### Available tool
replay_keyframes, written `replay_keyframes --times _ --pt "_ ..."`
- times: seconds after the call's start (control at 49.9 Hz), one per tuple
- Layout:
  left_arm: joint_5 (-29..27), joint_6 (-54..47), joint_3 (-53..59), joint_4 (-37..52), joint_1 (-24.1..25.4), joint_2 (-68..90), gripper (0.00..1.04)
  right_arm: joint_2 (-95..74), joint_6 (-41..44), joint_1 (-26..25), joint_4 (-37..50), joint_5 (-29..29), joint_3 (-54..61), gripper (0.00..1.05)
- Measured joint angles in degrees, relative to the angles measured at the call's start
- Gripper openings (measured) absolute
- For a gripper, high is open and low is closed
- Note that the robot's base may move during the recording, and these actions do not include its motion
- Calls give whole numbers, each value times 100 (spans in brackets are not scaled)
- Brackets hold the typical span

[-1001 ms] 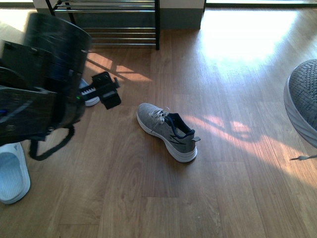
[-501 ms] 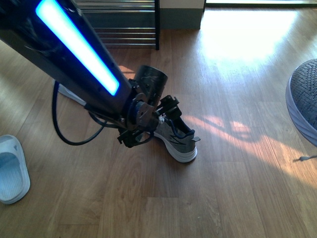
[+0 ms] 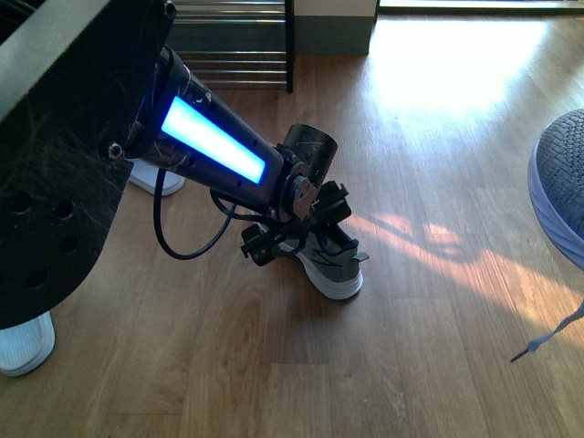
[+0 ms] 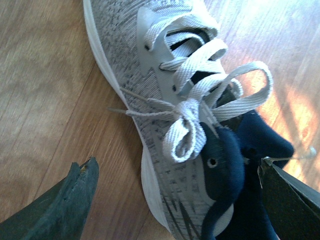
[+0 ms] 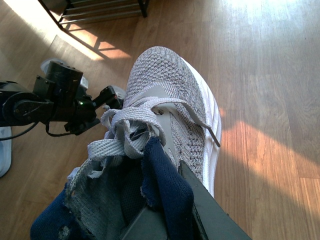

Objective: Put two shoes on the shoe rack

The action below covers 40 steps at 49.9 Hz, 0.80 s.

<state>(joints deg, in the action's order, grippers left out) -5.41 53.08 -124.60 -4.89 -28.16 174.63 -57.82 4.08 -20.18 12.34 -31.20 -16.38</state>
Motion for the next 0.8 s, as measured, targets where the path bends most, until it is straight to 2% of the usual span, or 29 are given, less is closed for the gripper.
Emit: replay_keyframes --times 0.12,0.36,0.461,0.601,0.721,0.801 --pt "2 48 -227 -181 -13 129 95 0 0 0 0 0 0 1" --pt "33 42 -1180 -1093 -13 592 95 0 0 0 0 0 0 1" --pt "31 48 -1117 -1139 -17 634 95 0 0 0 0 2 0 1" --pt "-79 55 -1261 -1506 -17 671 80 0 0 0 0 0 0 1" --pt "-107 63 -1296 -1436 -24 669 55 0 0 0 0 0 0 1" --pt "-101 63 -1298 -1436 -28 669 43 0 0 0 0 0 0 1"
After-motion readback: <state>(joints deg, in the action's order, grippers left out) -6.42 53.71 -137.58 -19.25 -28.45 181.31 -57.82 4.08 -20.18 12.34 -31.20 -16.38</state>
